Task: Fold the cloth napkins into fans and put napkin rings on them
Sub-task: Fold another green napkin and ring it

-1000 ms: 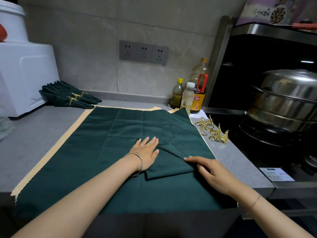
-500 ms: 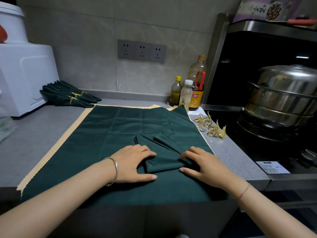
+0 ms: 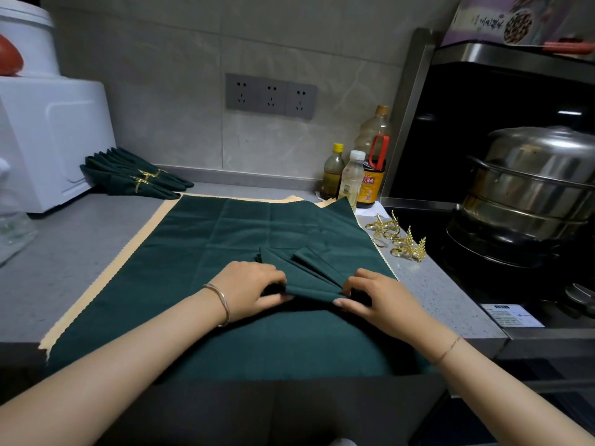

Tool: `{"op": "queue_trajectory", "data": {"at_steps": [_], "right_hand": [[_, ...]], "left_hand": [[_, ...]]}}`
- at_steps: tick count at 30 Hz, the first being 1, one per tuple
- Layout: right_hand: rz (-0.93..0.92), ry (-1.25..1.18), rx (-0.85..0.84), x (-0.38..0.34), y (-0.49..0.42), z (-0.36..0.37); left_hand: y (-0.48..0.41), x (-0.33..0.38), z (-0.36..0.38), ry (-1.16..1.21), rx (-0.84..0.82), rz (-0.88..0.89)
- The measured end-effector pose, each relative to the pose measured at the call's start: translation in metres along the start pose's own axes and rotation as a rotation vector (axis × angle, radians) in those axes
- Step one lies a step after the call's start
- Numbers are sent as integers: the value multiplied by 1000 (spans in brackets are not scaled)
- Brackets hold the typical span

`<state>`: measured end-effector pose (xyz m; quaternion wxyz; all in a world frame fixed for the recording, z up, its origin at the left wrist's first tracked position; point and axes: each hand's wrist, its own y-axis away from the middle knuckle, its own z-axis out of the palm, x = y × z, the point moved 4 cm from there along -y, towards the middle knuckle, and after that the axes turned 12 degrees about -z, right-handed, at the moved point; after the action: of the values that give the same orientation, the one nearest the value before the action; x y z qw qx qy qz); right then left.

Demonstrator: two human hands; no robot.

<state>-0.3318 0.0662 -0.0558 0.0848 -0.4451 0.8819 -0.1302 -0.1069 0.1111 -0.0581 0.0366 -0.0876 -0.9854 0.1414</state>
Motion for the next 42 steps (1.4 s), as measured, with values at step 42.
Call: {"op": "queue_trajectory", "data": {"at_steps": [42], "right_hand": [[-234,297,13,-21,-51,26]], "left_hand": [[-36,-1,42,243,-384,-166]]}}
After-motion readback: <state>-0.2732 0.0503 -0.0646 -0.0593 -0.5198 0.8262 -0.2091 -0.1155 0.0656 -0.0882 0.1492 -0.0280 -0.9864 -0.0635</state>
